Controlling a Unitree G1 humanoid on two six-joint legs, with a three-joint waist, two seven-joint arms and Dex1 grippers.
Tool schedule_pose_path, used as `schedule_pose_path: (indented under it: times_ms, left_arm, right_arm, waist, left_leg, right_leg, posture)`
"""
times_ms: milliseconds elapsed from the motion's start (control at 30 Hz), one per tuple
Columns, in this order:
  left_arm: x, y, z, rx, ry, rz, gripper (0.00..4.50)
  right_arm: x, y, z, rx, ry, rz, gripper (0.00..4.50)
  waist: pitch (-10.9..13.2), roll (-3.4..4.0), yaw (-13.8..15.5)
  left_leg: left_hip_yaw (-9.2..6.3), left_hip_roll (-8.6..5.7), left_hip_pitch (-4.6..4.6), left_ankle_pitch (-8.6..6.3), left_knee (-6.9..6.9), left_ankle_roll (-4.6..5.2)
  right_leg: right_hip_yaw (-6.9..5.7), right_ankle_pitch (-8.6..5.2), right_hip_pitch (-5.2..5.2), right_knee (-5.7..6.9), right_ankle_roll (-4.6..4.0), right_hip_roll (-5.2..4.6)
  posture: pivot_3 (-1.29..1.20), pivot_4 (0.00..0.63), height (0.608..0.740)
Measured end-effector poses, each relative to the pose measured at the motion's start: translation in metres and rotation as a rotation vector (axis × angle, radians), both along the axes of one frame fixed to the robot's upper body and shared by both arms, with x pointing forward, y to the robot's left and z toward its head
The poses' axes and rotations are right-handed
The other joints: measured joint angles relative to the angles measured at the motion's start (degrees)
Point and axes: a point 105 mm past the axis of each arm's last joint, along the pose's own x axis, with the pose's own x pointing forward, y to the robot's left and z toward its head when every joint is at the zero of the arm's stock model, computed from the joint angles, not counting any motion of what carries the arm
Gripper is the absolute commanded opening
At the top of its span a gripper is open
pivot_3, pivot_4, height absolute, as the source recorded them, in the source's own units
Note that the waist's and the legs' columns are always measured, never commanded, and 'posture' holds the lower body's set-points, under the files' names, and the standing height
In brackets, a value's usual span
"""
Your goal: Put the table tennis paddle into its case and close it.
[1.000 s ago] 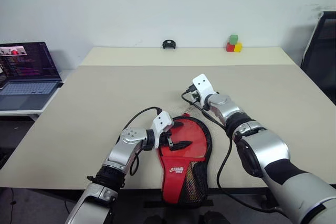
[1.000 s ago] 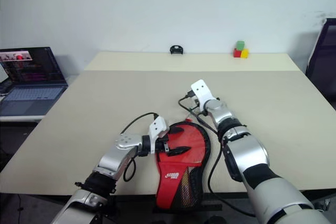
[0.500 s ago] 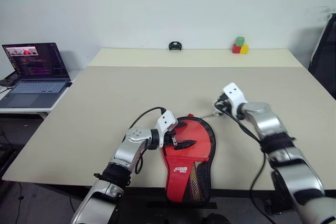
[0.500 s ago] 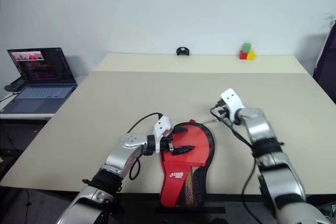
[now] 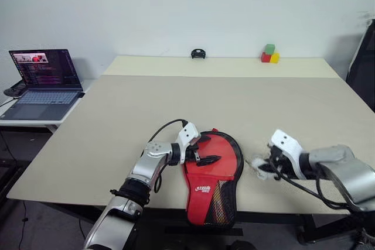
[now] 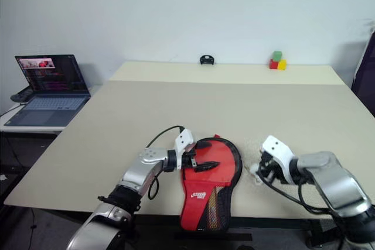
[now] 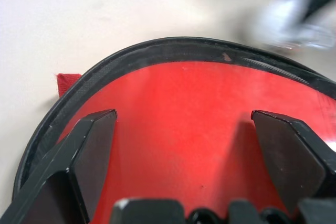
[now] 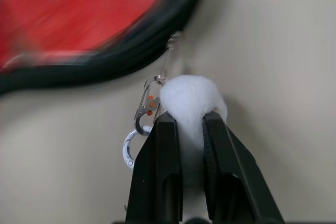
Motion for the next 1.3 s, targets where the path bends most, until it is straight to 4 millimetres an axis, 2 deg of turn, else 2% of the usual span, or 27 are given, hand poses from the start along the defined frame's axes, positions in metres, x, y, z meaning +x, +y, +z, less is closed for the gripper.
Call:
schedule_pose_path:
  times_ms: [133, 267, 433, 600, 800, 933, 1067, 1167, 1300]
  left_arm:
    - [0.000, -0.003, 0.000, -0.002, 0.001, -0.013, 4.50]
    - [-0.001, -0.006, 0.001, -0.007, -0.007, -0.025, 4.50]
    - [-0.001, -0.009, 0.000, -0.011, -0.003, -0.033, 4.50]
    - [-0.001, -0.011, 0.001, -0.007, -0.005, -0.040, 4.50]
    - [0.000, -0.010, 0.001, -0.004, -0.008, -0.034, 4.50]
    - [0.000, -0.011, 0.002, -0.005, -0.010, -0.036, 4.50]
    - [0.000, -0.011, 0.002, -0.006, -0.011, -0.035, 4.50]
    - [0.000, -0.011, 0.002, -0.006, -0.011, -0.033, 4.50]
    - [0.001, -0.012, 0.002, -0.008, -0.012, -0.028, 4.50]
  right_arm:
    - [-0.026, 0.005, -0.004, -0.001, 0.073, 0.081, 0.13]
    - [-0.044, 0.006, -0.004, 0.005, 0.126, 0.143, 0.13]
    - [-0.067, 0.014, -0.005, 0.029, 0.186, 0.243, 0.12]
    - [-0.068, 0.017, -0.005, 0.040, 0.180, 0.250, 0.12]
    - [-0.045, 0.021, -0.005, 0.071, 0.138, 0.172, 0.12]
    - [-0.032, 0.013, 0.003, 0.088, 0.127, 0.104, 1.40]
    - [-0.034, 0.011, 0.004, 0.087, 0.146, 0.103, 2.70]
    - [-0.035, 0.011, 0.013, 0.114, 0.148, 0.112, 2.70]
    - [-0.024, 0.013, 0.037, 0.177, 0.104, 0.113, 2.70]
  waist:
    - [0.01, -0.03, 0.28]
    - [0.02, -0.05, 0.60]
    - [0.00, -0.02, 1.12]
    - [0.01, -0.03, 1.37]
    - [0.02, -0.04, 1.27]
    - [0.02, -0.05, 1.32]
    - [0.02, -0.05, 1.32]
    - [0.02, -0.05, 1.30]
    - [0.02, -0.05, 1.31]
  left_leg:
    - [-0.07, 0.00, -0.03, 0.00, 0.00, 0.00]
    - [-0.15, -0.01, -0.09, -0.02, -0.05, 0.00]
    - [-0.58, 0.00, -0.11, -0.13, -0.09, 0.10]
    - [-0.69, -0.02, -0.13, -0.20, -0.09, 0.12]
    - [-0.73, 0.03, -0.09, -0.20, -0.08, 0.11]
    - [-0.75, 0.02, -0.11, -0.20, -0.08, 0.12]
    - [-0.77, 0.02, -0.11, -0.20, -0.08, 0.12]
    - [-0.75, 0.02, -0.11, -0.20, -0.08, 0.12]
    - [-0.76, 0.02, -0.11, -0.20, -0.07, 0.12]
  right_leg:
    - [-0.09, -0.01, 0.06, -0.13, 0.04, 0.00]
    - [-0.18, -0.01, 0.12, -0.34, 0.08, -0.02]
    - [-0.91, 0.00, 0.57, -1.00, 0.10, -0.06]
    - [-0.96, 0.01, 0.63, -1.10, 0.08, -0.12]
    - [-0.97, -0.03, 0.65, -1.07, 0.14, -0.22]
    - [-0.97, 0.01, 0.65, -1.07, 0.07, -0.22]
    - [-0.97, 0.00, 0.65, -1.07, 0.07, -0.24]
    - [-0.99, -0.03, 0.65, -1.07, 0.12, -0.24]
    - [-0.99, -0.02, 0.67, -1.07, 0.12, -0.24]
  posture:
    - [0.00, 0.150, 0.740]
    - [0.00, 0.150, 0.740]
    - [0.00, 0.150, 0.740]
    - [0.00, 0.150, 0.740]
    - [0.00, 0.150, 0.740]
    - [0.00, 0.150, 0.740]
    - [0.00, 0.150, 0.740]
    - [0.00, 0.150, 0.740]
    - [0.00, 0.150, 0.740]
